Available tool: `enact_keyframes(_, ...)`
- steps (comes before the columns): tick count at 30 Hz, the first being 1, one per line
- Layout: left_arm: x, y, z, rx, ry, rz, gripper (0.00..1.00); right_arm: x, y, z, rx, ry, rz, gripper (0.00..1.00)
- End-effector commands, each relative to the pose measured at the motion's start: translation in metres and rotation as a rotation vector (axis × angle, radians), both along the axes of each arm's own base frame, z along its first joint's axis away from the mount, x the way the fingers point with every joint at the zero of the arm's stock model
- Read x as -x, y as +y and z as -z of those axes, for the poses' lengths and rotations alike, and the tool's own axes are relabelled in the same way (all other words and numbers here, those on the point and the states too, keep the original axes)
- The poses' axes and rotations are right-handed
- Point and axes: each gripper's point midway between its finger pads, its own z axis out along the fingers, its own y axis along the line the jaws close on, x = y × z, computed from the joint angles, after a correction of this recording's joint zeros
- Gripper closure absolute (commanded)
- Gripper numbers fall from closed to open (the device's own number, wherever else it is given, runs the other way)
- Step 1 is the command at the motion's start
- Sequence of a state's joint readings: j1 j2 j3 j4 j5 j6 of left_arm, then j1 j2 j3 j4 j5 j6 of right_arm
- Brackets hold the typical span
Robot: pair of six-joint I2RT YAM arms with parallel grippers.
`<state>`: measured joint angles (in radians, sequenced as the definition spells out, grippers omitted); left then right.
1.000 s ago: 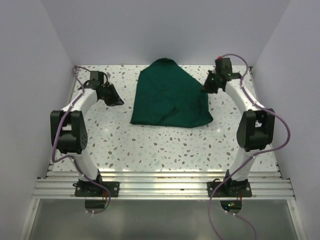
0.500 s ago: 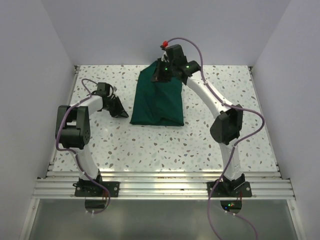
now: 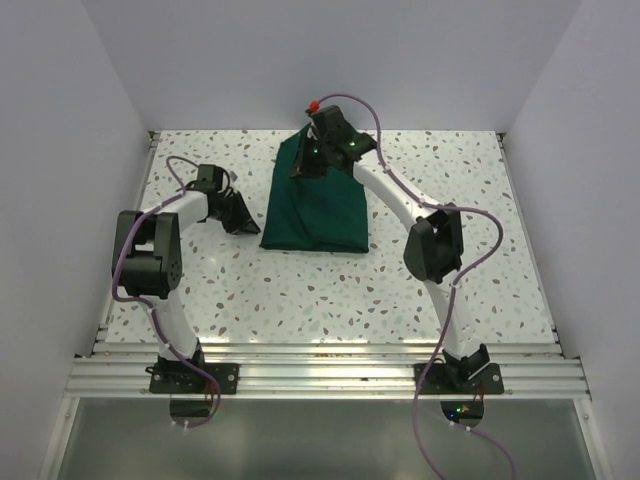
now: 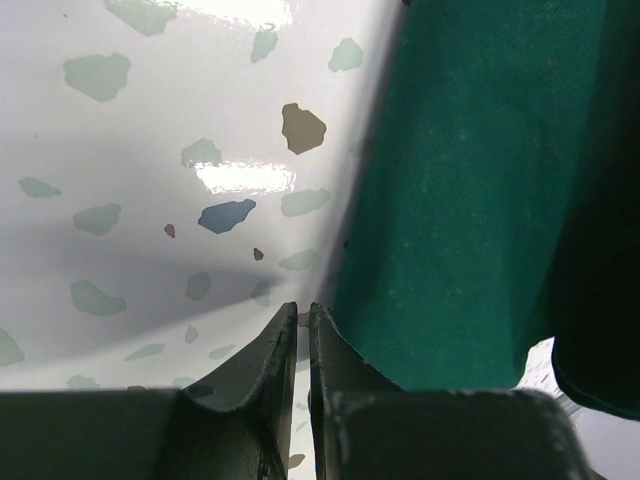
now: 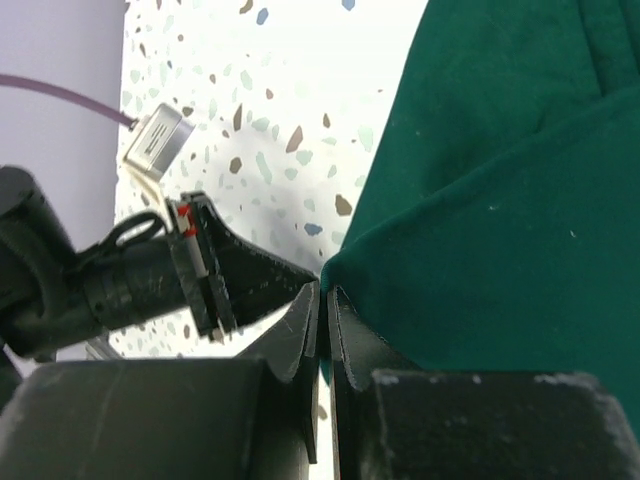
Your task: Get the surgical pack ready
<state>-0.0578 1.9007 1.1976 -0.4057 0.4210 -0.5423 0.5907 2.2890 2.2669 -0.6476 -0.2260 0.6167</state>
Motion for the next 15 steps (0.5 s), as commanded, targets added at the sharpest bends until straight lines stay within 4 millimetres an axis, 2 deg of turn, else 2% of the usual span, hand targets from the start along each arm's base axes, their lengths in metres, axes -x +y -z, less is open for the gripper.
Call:
enact_keyframes(1, -0.006, -0.008, -0.005, 0.025, -0.025, 0.002, 0.87, -0.017, 0.022, -0.02, -0.084, -0.058, 0.028, 1.0)
enact_keyframes(2, -0.005, -0.008, -0.005, 0.026, -0.026, 0.003, 0.87, -0.019, 0.025, -0.009, -0.081, -0.042, 0.031, 1.0)
enact_keyframes(3, -0.005, -0.009, -0.004, 0.029, -0.025, 0.004, 0.87, -0.019, 0.028, -0.008, -0.084, -0.038, 0.034, 1.0)
enact_keyframes(12, 0.001, -0.012, -0.001, 0.035, -0.022, 0.003, 0.87, -0.018, 0.05, -0.005, -0.11, -0.047, 0.034, 1.0)
enact_keyframes(15, 0.001, -0.011, -0.001, 0.032, -0.02, -0.001, 0.87, -0.017, 0.059, -0.01, -0.129, -0.062, 0.022, 1.0)
